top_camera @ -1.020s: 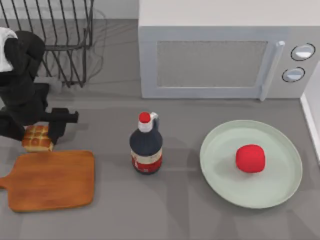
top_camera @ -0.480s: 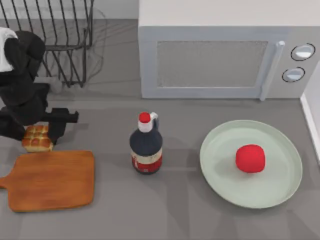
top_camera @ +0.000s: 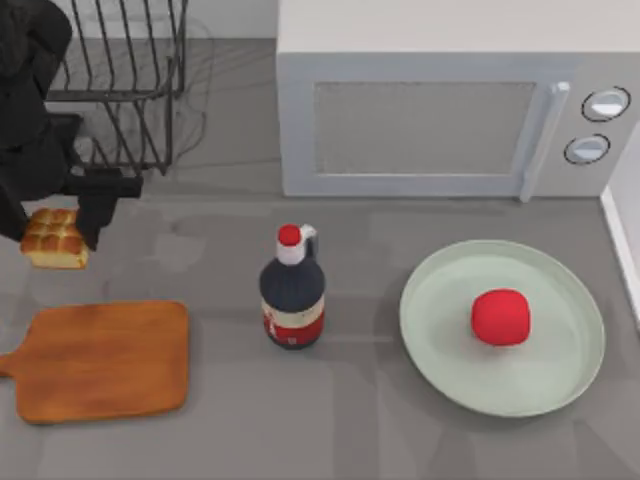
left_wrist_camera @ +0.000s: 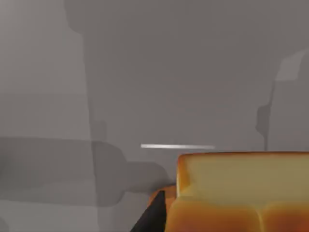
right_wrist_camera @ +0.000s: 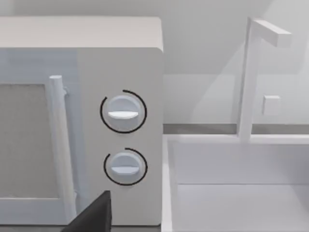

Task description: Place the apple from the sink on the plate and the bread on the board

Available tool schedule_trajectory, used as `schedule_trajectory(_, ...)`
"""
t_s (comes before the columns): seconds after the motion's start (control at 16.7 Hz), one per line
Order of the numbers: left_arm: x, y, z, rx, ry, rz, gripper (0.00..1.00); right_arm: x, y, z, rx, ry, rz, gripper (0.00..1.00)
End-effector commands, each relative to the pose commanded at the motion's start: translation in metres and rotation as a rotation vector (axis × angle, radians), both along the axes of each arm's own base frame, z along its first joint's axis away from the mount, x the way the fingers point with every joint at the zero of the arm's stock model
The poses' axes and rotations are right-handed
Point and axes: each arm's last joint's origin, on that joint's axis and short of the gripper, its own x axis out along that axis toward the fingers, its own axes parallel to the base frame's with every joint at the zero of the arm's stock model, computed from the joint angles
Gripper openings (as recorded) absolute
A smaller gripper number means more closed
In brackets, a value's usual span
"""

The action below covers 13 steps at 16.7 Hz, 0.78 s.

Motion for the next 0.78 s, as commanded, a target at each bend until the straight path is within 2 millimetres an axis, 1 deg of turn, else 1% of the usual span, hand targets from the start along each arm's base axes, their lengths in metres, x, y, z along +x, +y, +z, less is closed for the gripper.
schedule_trajectory(0.12, -0.002, 0.000, 0.022, -0.001, -0.011, 0.000, 0.00, 0.000, 0.000, 0.000, 0.000, 0.000, 0.000, 1.00)
schedule_trajectory(0.18, -0.003, 0.000, 0.028, -0.002, -0.019, 0.000, 0.00, 0.000, 0.000, 0.000, 0.000, 0.000, 0.000, 1.00)
schedule_trajectory(0.24, -0.003, 0.000, 0.031, -0.002, -0.021, 0.000, 0.00, 0.000, 0.000, 0.000, 0.000, 0.000, 0.000, 1.00)
schedule_trajectory(0.54, -0.006, -0.001, 0.029, -0.001, -0.023, -0.001, 0.00, 0.000, 0.000, 0.000, 0.000, 0.000, 0.000, 1.00)
schedule_trajectory(0.66, -0.016, -0.005, 0.028, -0.002, -0.031, 0.005, 0.00, 0.000, 0.000, 0.000, 0.000, 0.000, 0.000, 1.00)
schedule_trajectory(0.78, -0.033, -0.008, 0.022, -0.002, -0.026, 0.016, 0.00, 0.000, 0.000, 0.000, 0.000, 0.000, 0.000, 1.00)
